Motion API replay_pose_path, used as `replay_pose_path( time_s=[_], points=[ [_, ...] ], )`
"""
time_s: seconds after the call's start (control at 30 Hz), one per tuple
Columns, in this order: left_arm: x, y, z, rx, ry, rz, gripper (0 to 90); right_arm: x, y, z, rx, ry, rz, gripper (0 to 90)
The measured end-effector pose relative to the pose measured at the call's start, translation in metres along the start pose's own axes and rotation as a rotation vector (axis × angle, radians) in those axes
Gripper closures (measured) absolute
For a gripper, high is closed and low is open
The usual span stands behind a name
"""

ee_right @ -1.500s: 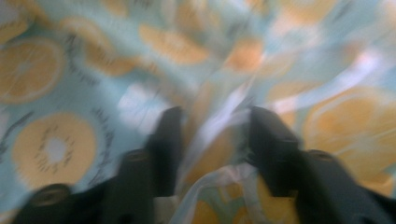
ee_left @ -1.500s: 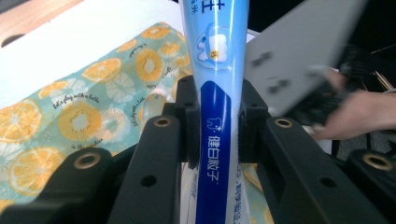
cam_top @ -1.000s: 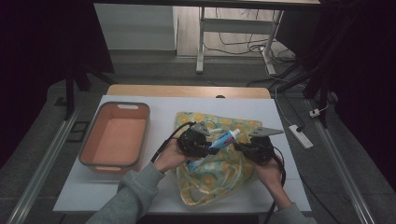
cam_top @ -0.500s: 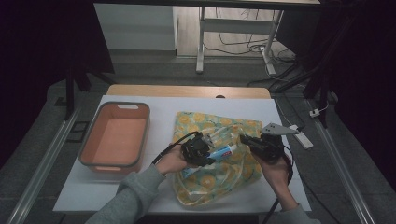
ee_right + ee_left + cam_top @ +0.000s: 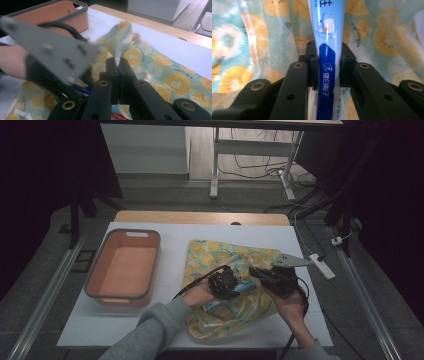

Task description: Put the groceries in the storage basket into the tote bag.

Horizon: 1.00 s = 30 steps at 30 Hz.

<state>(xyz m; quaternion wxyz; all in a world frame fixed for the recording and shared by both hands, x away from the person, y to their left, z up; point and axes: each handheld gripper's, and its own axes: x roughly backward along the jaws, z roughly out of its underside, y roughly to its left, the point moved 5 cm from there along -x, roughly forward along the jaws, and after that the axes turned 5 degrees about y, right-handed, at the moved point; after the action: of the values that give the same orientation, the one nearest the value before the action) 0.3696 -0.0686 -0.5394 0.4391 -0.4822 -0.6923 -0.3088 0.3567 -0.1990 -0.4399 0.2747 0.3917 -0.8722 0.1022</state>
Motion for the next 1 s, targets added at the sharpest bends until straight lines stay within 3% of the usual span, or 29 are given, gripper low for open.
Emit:
replay_pose_path(
  time_s=[0.07,0.17,0.23,0.33,0.47,0.67,0.8,0.9,1.0],
  points=[
    [-0.006,-0.002,0.003,-0.016,0.031,-0.002,73.4,0.001,-0.001,0.000,0.000,-0.002,0.002,89.2],
    [0.001,-0.001,0.003,0.000,-0.012,0.018,69.7,0.003,-0.006,0.002,-0.013,-0.004,0.009,89.2],
    [0.012,0.000,0.004,0.013,-0.044,0.043,55.0,0.004,-0.010,0.003,-0.026,-0.004,0.013,89.2],
    [0.031,0.000,0.010,0.013,-0.080,0.041,48.3,0.004,-0.013,0.005,-0.034,0.001,0.017,89.2],
    [0.058,0.000,0.024,0.032,-0.153,0.003,43.2,0.000,-0.016,0.008,-0.035,0.013,0.006,89.1],
    [0.094,0.009,0.055,0.111,-0.235,-0.036,38.7,-0.008,-0.013,0.014,-0.019,0.051,-0.028,89.0],
    [0.111,0.021,0.082,0.189,-0.270,-0.056,36.7,-0.011,-0.011,0.017,-0.014,0.063,-0.050,88.8],
    [0.116,0.028,0.096,0.249,-0.282,-0.055,36.0,-0.011,-0.011,0.018,-0.013,0.060,-0.056,88.6],
    [0.116,0.032,0.108,0.284,-0.271,-0.065,34.2,-0.010,-0.009,0.018,-0.006,0.056,-0.064,88.3]
  ],
)
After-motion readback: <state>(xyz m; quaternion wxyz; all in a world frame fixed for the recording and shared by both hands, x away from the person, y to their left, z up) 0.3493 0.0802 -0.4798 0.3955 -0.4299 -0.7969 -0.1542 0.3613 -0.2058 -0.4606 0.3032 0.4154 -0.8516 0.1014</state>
